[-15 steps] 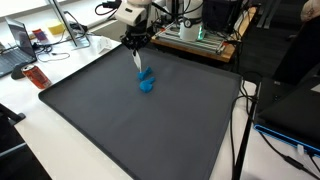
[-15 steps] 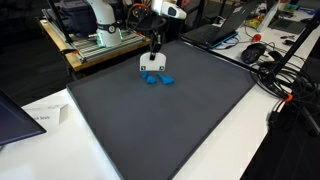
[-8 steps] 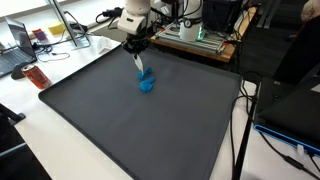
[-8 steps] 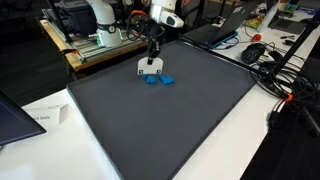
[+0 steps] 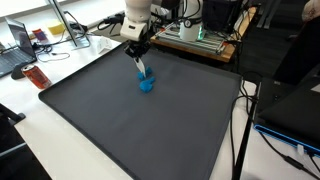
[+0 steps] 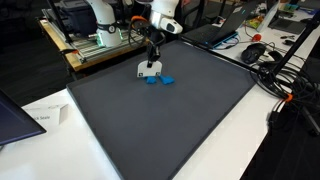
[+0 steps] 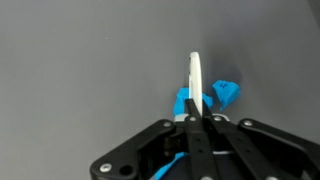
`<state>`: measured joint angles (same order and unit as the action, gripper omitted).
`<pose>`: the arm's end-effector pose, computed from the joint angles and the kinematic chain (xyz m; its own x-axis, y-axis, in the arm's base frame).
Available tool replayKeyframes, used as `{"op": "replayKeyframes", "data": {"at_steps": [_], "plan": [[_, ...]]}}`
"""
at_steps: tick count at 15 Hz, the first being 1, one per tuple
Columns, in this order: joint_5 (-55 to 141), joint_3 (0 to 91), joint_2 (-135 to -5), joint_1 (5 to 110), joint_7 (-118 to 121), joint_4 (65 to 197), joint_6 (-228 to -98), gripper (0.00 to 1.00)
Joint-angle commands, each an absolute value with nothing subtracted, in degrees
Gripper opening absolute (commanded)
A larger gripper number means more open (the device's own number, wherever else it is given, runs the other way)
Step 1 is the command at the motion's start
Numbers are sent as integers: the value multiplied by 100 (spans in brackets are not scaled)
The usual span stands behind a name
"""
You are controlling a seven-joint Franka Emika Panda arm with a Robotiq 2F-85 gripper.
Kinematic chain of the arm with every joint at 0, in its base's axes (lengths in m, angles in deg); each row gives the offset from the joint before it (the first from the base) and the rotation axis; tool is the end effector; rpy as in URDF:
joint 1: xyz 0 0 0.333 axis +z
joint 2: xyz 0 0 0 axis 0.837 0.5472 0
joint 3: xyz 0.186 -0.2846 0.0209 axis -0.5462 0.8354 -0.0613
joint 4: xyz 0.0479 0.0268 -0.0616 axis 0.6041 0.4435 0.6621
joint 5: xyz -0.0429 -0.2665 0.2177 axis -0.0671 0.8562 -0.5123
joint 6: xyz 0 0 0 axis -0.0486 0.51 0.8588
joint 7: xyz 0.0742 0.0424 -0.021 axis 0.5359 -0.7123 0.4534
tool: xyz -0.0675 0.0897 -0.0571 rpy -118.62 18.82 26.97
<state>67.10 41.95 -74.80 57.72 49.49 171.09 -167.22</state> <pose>0.4898 -0.0035 0.2914 0.4067 0.8660 -0.2911 0.9128 -0.3984 0.0899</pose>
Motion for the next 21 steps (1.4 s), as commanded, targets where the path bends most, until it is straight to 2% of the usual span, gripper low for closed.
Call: {"op": "replayKeyframes", "data": {"at_steps": [1,12,21], "plan": [[6581,4122,-7378,5632,5256,17069,-16848,1],[6493,4101,-7155,5575,5487,17088,-17027,1],[6787,4208,-6813,5557,5276,17170,-17707,1]]}}
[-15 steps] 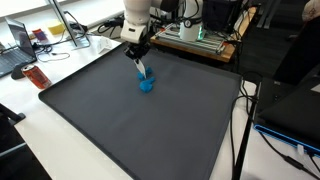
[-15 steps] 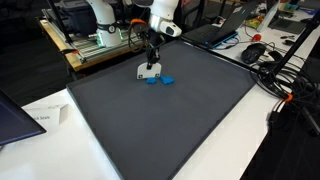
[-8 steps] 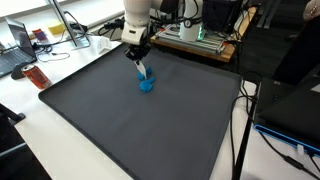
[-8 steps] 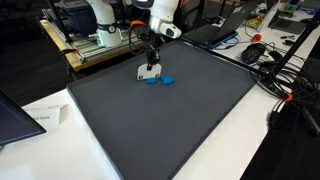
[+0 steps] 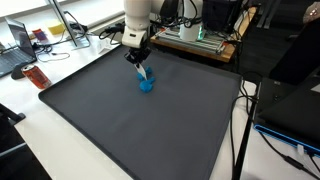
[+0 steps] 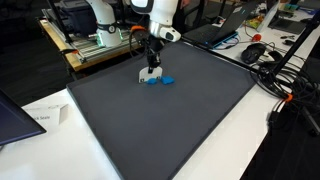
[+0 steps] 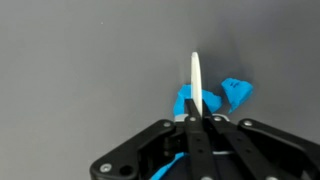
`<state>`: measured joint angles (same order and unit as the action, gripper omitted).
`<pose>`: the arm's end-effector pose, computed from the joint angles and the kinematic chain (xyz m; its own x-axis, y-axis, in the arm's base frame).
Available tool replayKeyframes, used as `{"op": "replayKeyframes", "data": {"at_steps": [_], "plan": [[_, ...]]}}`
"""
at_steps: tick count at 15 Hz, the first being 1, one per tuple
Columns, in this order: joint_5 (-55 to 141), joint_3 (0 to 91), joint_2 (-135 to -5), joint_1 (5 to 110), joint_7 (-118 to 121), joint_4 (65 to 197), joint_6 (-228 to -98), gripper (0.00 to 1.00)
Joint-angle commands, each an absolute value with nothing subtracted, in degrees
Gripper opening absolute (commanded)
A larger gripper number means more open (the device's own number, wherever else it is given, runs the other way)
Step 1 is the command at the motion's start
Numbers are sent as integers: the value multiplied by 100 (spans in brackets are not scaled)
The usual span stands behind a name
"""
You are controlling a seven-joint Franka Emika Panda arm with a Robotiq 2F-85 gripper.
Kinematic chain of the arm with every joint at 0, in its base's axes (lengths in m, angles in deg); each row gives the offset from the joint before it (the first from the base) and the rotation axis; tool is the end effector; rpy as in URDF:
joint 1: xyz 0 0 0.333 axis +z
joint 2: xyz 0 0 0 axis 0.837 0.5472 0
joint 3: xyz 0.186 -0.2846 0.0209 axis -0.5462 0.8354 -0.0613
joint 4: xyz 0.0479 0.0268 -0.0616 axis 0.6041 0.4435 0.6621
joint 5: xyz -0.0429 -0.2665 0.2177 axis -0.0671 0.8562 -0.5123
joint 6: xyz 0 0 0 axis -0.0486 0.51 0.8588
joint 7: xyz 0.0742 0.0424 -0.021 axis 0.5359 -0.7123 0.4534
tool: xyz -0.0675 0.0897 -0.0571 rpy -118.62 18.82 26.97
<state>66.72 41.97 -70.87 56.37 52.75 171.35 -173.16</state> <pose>0.4965 -0.0081 0.2630 0.3624 0.8975 -0.2512 0.9318 -0.3548 0.0766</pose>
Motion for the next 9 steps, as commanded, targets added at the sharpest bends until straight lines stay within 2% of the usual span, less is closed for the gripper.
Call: {"op": "replayKeyframes", "data": {"at_steps": [1,9], "plan": [[6787,4217,-6754,5539,5286,17173,-17787,1],[6781,4365,-6561,5280,5448,17247,-18193,1]]}}
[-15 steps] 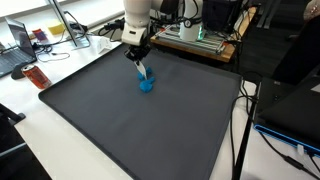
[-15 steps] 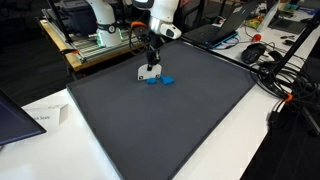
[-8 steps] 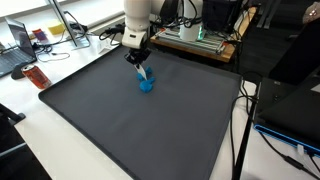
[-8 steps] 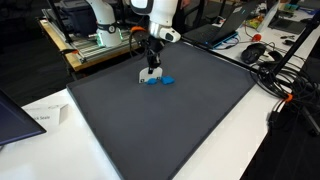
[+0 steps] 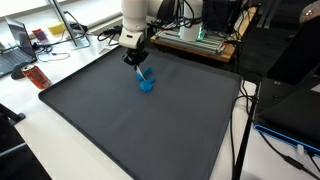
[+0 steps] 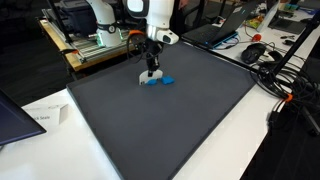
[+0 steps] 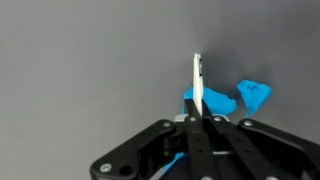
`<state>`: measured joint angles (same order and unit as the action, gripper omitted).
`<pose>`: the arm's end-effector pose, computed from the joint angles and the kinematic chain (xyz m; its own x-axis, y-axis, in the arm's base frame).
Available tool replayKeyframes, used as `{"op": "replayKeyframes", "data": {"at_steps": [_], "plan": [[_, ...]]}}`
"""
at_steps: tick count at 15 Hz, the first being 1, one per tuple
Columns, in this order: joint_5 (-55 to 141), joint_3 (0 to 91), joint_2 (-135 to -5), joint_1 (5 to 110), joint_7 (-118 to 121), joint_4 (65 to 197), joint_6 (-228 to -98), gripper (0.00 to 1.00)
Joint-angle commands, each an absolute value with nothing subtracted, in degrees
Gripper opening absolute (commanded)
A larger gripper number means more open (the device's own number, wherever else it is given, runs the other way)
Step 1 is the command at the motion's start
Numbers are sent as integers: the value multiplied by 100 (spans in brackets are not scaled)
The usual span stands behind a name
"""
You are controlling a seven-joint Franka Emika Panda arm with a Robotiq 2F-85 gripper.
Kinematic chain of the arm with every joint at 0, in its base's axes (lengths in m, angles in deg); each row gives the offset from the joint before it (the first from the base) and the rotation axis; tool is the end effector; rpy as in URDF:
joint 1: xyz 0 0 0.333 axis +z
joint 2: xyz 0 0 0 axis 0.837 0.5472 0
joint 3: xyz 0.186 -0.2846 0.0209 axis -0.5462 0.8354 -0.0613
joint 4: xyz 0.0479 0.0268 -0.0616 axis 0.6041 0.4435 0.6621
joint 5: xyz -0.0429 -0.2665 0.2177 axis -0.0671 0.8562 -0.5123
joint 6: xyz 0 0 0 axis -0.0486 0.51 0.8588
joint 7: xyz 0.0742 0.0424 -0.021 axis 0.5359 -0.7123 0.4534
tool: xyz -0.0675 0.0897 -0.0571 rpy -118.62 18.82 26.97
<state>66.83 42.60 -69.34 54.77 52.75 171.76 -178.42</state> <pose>0.5020 -0.0214 0.2542 0.3877 0.8984 -0.2063 0.9215 -0.3721 0.1114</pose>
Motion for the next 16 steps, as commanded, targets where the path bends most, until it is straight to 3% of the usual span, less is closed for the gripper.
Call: {"op": "replayKeyframes", "data": {"at_steps": [1,16], "plan": [[6707,4349,-6552,5207,5543,17264,-18230,1],[6770,4848,-7225,4675,6412,17537,-18030,1]]}}
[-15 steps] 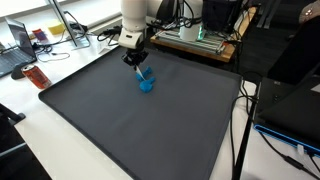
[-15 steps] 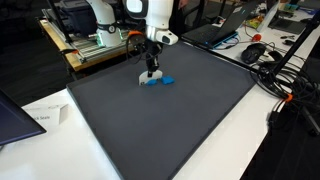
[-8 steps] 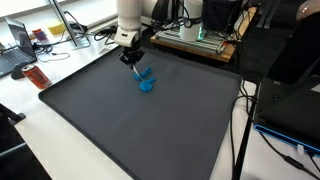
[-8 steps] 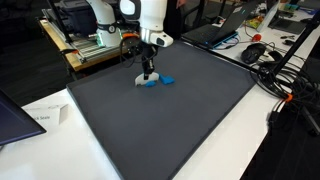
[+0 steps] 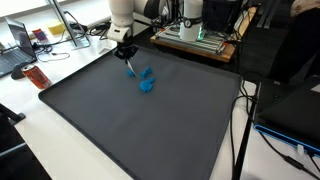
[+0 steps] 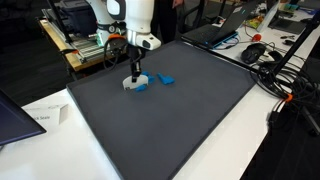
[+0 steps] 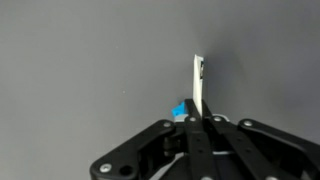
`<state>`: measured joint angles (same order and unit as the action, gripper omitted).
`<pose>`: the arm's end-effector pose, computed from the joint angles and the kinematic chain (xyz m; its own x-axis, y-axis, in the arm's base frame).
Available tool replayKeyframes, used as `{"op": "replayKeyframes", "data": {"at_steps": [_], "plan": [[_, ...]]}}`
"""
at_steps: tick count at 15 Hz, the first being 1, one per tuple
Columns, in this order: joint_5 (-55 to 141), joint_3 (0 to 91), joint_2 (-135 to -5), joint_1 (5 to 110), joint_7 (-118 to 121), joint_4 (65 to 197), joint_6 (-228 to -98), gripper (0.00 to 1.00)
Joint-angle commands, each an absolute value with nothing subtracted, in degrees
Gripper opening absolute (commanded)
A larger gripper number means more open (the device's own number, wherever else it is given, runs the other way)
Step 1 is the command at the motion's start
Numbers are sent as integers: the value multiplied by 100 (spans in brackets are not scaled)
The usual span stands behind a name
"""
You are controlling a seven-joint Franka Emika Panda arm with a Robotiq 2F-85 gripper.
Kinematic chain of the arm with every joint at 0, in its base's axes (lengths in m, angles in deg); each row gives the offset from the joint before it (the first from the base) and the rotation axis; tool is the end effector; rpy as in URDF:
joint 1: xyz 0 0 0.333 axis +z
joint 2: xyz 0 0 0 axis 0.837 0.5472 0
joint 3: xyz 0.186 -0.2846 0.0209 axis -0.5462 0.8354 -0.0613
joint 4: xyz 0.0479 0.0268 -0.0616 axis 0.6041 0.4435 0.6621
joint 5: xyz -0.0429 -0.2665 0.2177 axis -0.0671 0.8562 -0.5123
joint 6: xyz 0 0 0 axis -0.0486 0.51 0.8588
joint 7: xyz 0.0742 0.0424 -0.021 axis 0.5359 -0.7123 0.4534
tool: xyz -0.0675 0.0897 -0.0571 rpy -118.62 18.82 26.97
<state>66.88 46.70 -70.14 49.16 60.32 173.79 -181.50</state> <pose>0.4858 -0.1009 0.2544 0.4095 0.8872 -0.2125 0.9122 -0.3948 0.1098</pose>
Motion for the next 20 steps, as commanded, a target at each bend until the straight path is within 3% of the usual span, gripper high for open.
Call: {"op": "replayKeyframes", "data": {"at_steps": [1,7,20], "plan": [[6711,4880,-7272,4608,6535,17529,-18007,1],[5554,4662,-7772,4220,8182,17569,-17330,1],[4359,4358,-8680,5358,4627,16848,-15133,1]]}}
